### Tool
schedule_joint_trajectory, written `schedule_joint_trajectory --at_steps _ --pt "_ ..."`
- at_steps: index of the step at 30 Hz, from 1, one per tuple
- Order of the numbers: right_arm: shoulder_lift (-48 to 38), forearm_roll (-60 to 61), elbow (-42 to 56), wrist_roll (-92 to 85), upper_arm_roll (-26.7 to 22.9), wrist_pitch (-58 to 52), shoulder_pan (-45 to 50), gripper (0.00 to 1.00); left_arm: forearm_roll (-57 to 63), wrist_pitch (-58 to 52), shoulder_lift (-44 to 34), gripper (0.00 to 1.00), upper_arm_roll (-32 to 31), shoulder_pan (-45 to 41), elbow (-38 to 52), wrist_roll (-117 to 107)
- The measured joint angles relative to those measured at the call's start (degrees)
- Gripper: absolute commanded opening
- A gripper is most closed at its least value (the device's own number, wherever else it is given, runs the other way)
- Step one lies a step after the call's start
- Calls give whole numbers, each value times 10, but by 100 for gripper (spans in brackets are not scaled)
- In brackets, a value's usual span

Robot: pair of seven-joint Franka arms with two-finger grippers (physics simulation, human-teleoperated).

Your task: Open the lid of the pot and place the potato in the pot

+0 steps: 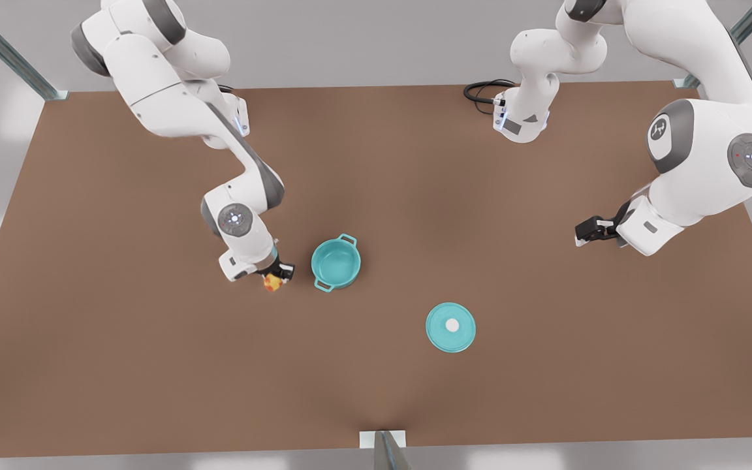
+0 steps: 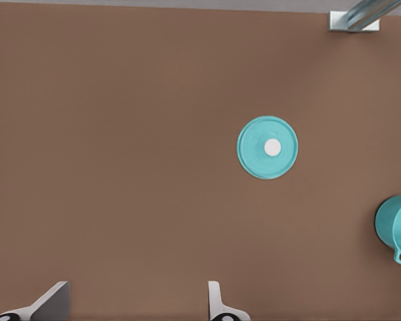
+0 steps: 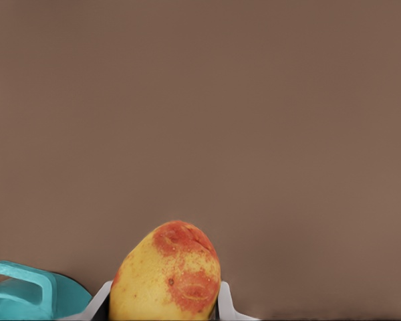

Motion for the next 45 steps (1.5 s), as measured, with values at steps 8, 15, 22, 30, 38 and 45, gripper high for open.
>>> schedule_joint_trajectory --at_steps 8,15,22,30,38,45 --pt "-4 0 2 41 16 -19 46 57 -1 -1 -1 100 -1 0 0 7" --pt "-4 0 12 90 20 -25 101 57 -1 -1 -1 100 -3 -1 1 11" --pt "16 -1 33 140 35 -31 121 57 -1 -1 0 100 -3 -3 0 14" --pt "66 -21 80 183 30 -28 121 58 -1 -1 -1 100 -4 -3 1 16" --pt "75 -31 95 213 30 -30 122 100 -1 -1 0 100 -5 -5 0 17" --pt "10 -21 241 116 28 -211 -161 100 -1 -1 -1 100 -4 -4 0 18"
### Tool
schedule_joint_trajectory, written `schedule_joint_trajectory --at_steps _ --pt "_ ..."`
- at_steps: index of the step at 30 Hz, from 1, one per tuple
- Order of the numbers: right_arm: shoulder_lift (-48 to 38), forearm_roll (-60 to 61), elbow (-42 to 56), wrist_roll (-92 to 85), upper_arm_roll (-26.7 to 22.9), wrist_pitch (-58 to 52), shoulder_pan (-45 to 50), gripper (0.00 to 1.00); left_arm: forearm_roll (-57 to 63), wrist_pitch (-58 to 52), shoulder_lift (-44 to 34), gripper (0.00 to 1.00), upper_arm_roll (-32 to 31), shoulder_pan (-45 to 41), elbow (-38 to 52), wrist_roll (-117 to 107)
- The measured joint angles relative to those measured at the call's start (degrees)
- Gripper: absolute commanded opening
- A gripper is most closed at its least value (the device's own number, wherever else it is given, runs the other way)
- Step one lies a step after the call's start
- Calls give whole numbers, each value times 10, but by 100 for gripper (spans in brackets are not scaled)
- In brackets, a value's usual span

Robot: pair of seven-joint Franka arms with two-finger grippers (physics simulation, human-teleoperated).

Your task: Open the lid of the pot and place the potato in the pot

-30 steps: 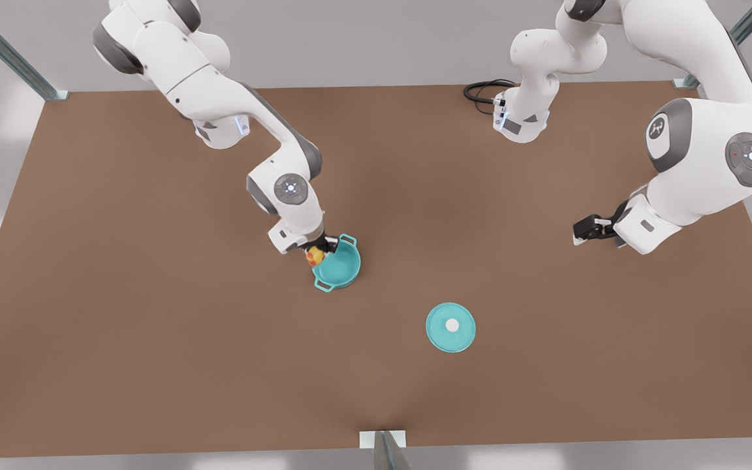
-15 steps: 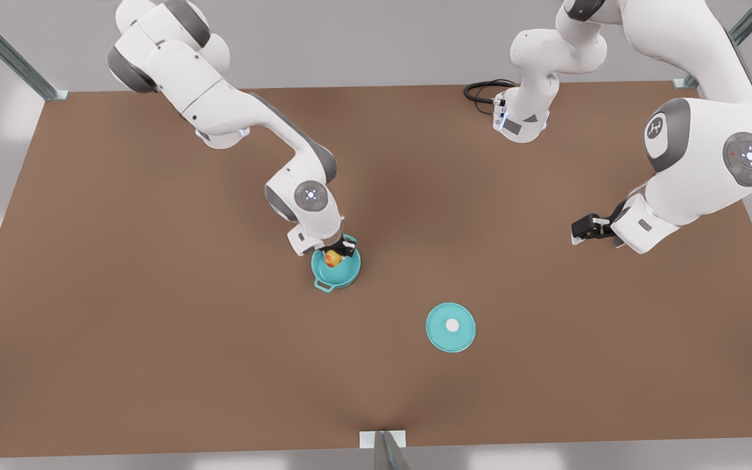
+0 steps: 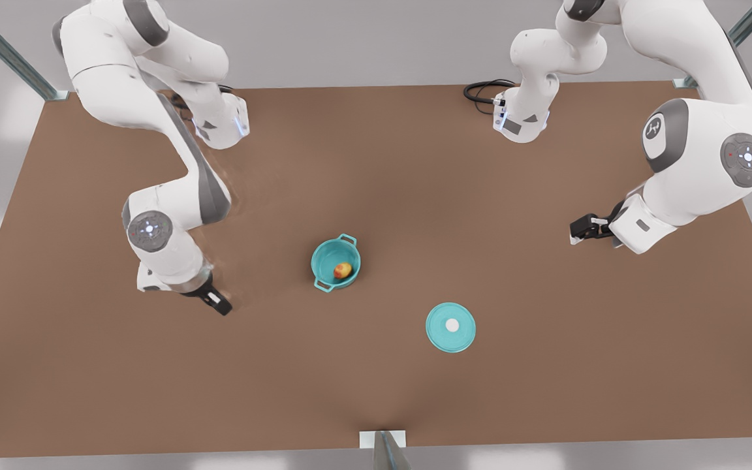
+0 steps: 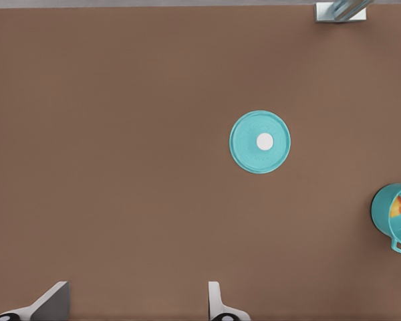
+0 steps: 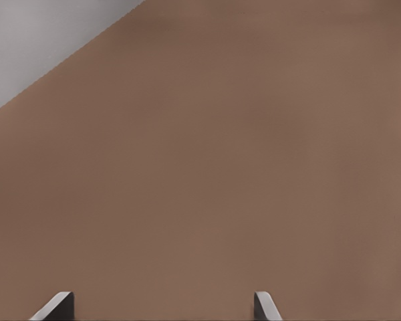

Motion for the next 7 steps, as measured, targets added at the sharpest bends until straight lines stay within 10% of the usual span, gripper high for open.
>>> schedule_joint_trajectory --at_steps 7 --pt "23 14 65 -160 2 -150 -46 100 3 -1 -4 100 2 1 1 0"
